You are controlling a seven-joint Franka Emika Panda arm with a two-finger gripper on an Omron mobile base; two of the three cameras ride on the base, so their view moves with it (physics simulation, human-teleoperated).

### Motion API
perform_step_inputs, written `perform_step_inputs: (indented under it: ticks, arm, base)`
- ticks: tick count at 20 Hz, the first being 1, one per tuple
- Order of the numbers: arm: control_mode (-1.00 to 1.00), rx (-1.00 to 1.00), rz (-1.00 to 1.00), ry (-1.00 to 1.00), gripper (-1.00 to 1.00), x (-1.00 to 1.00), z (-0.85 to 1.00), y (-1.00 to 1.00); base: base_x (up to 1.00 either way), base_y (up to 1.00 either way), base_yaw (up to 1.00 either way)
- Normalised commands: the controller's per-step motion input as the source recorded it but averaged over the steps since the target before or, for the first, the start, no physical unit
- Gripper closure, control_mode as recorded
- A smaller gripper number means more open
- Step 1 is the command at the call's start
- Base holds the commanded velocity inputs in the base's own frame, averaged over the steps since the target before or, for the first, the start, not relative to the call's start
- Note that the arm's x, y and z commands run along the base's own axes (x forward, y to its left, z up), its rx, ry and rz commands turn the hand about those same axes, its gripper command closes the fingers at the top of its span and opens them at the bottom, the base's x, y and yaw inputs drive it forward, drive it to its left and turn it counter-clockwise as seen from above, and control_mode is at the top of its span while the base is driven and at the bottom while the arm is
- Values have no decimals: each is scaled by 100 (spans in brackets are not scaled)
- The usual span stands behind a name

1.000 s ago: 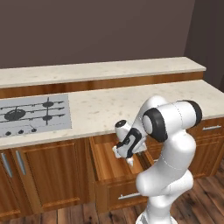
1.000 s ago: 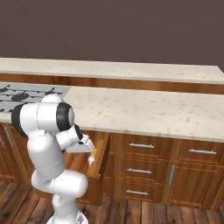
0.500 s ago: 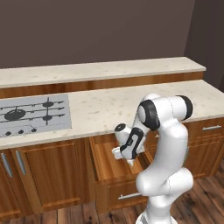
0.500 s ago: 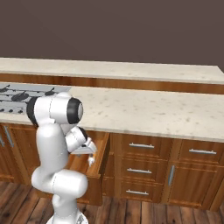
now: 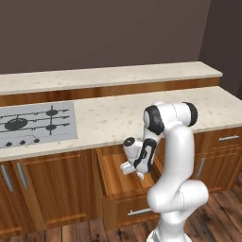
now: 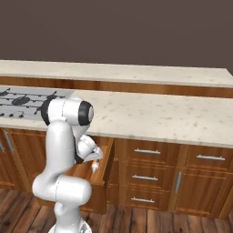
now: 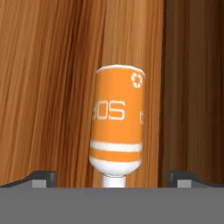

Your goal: Restock the sink supplies by placing the sponge and soap dispenser on the counter and next to the sink. Make sure the soap dispenser is upright.

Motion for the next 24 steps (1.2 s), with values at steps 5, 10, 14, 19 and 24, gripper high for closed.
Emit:
perform_step_inputs:
  ticks: [5, 10, 14, 19, 24]
  arm:
    - [-100, 0, 15, 0, -100, 20, -21, -2]
    - [-100, 0, 0, 0, -100, 1, -17, -10]
    - [-100, 0, -6, 0, -100, 13, -16, 0]
    - [-100, 0, -5, 0, -100, 10, -14, -2]
    - [-100, 0, -7, 0, -100, 0, -18, -13]
  base:
    - [0, 0, 0]
    - [0, 0, 0]
    - [0, 0, 0]
    - [0, 0, 0]
    - [0, 0, 0]
